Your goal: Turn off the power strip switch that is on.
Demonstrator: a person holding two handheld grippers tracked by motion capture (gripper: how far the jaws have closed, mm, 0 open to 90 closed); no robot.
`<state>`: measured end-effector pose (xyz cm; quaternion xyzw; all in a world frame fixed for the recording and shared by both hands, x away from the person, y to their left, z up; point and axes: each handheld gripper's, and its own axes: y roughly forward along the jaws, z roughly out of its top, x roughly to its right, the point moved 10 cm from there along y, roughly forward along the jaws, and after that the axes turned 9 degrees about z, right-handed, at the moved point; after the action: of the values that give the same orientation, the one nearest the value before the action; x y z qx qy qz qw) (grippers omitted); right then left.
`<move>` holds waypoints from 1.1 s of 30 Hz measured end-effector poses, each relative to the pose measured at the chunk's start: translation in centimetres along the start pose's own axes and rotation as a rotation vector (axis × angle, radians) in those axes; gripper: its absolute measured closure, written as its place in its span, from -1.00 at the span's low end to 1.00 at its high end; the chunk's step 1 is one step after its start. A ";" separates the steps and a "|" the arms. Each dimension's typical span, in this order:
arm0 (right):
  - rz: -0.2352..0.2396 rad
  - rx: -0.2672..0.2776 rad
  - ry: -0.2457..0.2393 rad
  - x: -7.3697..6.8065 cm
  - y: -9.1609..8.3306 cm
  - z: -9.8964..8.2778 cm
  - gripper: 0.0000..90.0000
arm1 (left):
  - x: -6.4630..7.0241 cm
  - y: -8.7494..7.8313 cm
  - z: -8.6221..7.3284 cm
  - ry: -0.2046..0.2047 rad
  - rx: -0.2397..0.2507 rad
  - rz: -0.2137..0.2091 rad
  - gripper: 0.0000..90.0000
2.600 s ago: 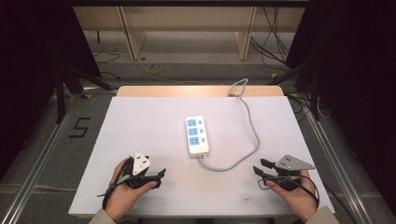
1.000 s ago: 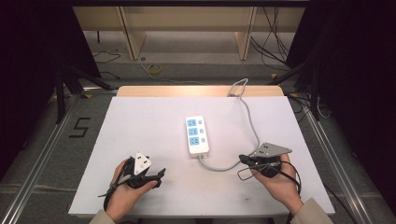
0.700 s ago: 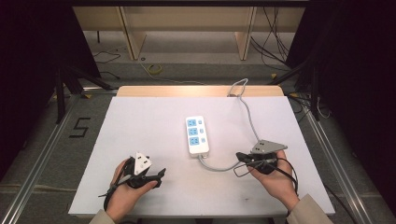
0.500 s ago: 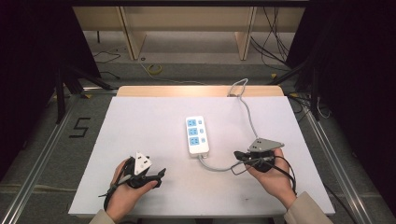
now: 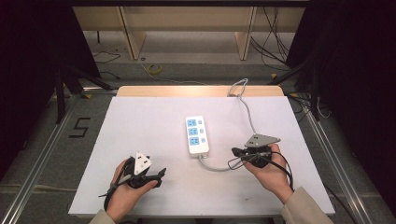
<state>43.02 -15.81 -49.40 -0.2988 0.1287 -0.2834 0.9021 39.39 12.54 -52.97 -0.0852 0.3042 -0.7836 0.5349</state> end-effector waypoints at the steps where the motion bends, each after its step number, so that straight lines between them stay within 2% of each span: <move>1: 0.002 -0.002 0.000 0.0 0.1 0.1 1.00 | 0.0 0.0 0.0 0.000 -0.001 0.000 -0.41; 33: 0.022 -0.040 -0.027 -0.2 2.5 2.9 1.00 | 0.0 0.1 0.0 -0.006 0.004 0.002 -0.40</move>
<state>45.11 -12.73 -48.62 -0.3193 0.1256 -0.2667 0.9006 39.48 12.53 -52.97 -0.0861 0.3011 -0.7834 0.5368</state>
